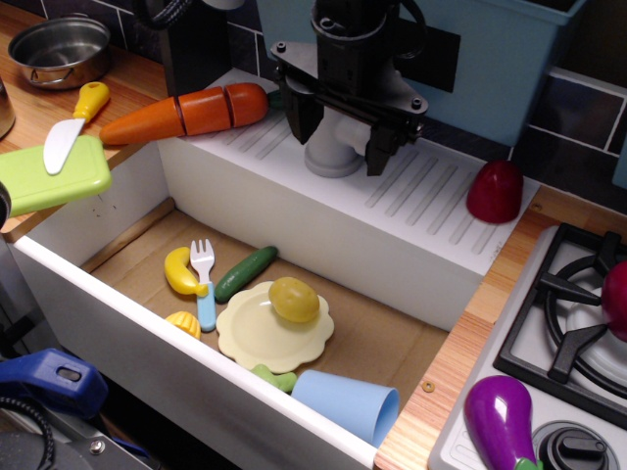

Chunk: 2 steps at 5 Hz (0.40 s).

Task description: Turn lever vertical to front

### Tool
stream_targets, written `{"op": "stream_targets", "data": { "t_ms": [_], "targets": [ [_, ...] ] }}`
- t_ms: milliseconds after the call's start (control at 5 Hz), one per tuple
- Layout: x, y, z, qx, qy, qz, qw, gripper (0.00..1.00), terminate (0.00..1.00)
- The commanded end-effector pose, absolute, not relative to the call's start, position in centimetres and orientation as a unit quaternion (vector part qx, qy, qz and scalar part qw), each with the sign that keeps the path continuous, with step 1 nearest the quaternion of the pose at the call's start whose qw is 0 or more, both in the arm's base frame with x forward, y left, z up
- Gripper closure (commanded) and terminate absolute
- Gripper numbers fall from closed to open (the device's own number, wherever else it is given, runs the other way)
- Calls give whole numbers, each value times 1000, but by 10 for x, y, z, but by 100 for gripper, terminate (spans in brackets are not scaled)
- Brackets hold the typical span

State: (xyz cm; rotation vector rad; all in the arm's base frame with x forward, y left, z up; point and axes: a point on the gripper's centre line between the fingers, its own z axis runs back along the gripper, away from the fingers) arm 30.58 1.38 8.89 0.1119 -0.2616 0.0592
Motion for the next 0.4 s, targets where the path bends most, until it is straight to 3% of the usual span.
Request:
{"op": "stream_targets", "data": {
  "t_ms": [0,200],
  "targets": [
    [306,14,89,56,-130,30,989,0,0],
    [323,10,91,49,-167,20,985,0,0]
  ]
}}
